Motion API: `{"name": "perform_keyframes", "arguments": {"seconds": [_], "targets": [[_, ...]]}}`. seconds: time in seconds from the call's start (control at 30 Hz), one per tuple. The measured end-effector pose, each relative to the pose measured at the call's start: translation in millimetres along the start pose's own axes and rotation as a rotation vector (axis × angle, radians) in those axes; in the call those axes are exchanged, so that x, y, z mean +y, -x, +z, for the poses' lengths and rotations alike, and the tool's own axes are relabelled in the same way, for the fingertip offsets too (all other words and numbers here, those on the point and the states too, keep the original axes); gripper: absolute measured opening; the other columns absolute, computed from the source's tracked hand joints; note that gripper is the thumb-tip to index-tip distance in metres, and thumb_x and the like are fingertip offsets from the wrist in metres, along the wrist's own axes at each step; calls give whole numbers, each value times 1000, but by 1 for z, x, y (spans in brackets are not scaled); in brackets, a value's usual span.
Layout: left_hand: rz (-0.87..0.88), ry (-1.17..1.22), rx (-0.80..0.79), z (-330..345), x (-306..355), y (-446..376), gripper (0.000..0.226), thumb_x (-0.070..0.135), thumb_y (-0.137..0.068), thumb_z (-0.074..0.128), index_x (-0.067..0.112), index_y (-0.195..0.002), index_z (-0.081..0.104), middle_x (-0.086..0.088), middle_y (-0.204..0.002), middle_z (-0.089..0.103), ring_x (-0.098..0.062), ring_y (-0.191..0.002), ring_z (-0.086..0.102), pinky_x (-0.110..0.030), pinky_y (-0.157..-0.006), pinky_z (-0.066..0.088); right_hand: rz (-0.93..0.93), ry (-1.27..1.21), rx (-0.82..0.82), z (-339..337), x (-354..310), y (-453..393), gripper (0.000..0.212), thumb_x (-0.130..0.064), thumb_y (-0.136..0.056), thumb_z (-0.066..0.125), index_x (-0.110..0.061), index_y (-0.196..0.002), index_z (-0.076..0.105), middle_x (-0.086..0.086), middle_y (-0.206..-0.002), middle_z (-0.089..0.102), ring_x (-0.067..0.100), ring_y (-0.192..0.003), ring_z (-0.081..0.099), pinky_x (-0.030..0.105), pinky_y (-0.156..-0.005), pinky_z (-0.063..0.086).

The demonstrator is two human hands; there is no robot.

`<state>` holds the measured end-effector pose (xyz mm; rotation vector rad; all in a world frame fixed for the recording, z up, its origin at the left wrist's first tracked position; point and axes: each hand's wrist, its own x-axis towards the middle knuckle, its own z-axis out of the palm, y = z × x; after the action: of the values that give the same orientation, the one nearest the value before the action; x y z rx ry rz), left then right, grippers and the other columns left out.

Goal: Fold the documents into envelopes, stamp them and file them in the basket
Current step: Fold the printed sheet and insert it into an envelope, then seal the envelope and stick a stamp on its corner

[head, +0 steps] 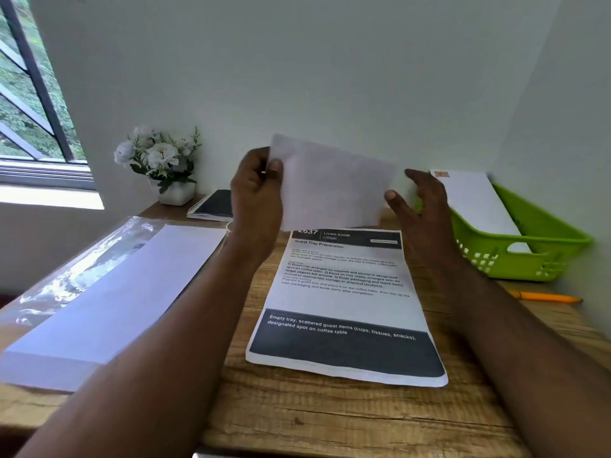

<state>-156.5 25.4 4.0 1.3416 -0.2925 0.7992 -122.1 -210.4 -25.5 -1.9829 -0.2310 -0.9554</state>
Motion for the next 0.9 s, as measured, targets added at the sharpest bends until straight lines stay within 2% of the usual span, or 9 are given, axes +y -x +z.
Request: {"name": "perform_keyframes", "arguments": {"seconds": [0.07,0.17,0.27,0.37,0.47,0.57,0.67,0.8,0.9], "targets": [[-127,188,71,-5,-4,-5,15,12,-97,49,21,-90,59,3,-86,63,-13,-78,54,-32,-72,46,259,-230,-33,1,3,0,62,-36,-87,67,-24,-142,40,-2,-146,40,13,-133,39,37,-112,35],[-296,85,167,-13,-11,-14,12,14,-98,49,21,-96,59,3,-85,63,-15,-77,55,-31,-66,46,500,-662,-54,-8,-1,-3,61,-27,-89,67,-29,-142,37,-2,-136,53,17,-118,58,43,-91,54],[-384,-305,123,-25,-23,-18,27,13,-97,47,18,-123,51,-4,-106,61,-22,-92,58,-33,-76,50,549,-532,-115,-19,-7,-8,57,-15,-85,70,-28,-135,45,3,-130,55,19,-96,66,33,-64,58],[-415,-659,-51,-34,-32,-13,42,10,-98,43,13,-140,41,-15,-135,51,-29,-115,53,-33,-93,43,578,-282,-404,-28,-7,-10,61,-13,-81,74,-18,-135,47,7,-112,64,19,-69,64,27,-53,51],[-386,-929,-235,-36,-40,-3,44,24,-97,53,15,-140,45,-17,-133,55,-34,-118,53,-38,-95,43,375,332,-643,-35,-6,-9,45,-35,-83,72,-9,-118,62,7,-106,67,24,-82,64,31,-64,46],[-374,-1123,-421,-38,-43,4,55,42,-89,64,18,-137,49,-12,-135,55,-30,-123,51,-36,-94,41,108,793,-579,-31,-9,-4,34,-41,-91,58,-9,-96,69,11,-104,67,30,-99,62,26,-68,34],[-405,-1298,-474,-38,-40,6,58,47,-86,67,16,-133,51,-12,-135,53,-30,-123,50,-37,-94,43,63,705,-665,-14,-9,4,29,-37,-92,57,-15,-76,67,6,-82,67,21,-83,63,26,-59,34],[-443,-1435,-399,-43,-35,-2,50,51,-78,73,20,-116,61,-8,-115,65,-29,-105,61,-40,-81,48,3,640,-773,6,-10,23,34,-39,-95,53,-17,-117,67,3,-117,66,20,-108,58,25,-82,38],[-267,-1378,-204,-47,-32,-7,25,26,-83,71,17,-105,67,-11,-107,64,-32,-97,61,-37,-68,46,29,573,-833,12,-2,29,39,-39,-97,47,-19,-129,57,5,-132,57,21,-122,50,29,-99,36]]}}
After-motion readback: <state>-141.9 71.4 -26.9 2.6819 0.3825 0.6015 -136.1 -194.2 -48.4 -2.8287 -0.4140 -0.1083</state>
